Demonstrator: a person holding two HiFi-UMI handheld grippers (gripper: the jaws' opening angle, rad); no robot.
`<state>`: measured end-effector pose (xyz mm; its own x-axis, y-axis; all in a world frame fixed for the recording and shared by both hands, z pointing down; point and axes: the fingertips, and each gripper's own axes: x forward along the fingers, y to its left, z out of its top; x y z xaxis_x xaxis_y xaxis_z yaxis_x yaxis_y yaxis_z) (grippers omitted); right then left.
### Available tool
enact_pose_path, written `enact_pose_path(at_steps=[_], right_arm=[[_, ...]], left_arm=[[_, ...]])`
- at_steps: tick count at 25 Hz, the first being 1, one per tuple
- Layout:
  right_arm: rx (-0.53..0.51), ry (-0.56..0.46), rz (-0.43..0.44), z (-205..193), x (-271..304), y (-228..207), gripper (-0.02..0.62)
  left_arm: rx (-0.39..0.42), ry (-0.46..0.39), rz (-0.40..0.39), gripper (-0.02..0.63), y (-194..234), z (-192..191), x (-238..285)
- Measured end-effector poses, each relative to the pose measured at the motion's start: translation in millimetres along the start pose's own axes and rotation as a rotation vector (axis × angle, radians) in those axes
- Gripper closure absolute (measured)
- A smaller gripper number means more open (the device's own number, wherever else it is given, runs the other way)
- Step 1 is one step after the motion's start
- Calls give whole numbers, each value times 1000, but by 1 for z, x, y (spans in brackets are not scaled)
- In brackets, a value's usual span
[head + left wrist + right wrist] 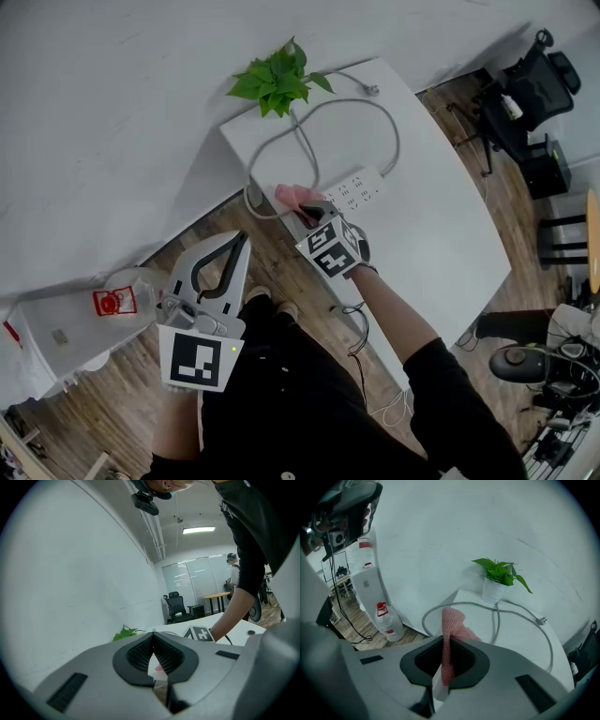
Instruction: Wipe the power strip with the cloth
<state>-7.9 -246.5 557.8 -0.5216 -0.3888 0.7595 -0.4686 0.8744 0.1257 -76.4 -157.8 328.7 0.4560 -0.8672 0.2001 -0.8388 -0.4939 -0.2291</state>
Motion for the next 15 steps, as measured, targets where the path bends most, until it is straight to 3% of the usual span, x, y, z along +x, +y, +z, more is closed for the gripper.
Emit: enact_pose_path(at_steps=[8,15], right_arm=[[16,-21,-1,6,-5,5,548],[67,-108,-106,21,-40,-16,548]], left_arm=[[1,-2,2,592,-2,1,-4],[13,-20,-16,592,-6,11,-3]])
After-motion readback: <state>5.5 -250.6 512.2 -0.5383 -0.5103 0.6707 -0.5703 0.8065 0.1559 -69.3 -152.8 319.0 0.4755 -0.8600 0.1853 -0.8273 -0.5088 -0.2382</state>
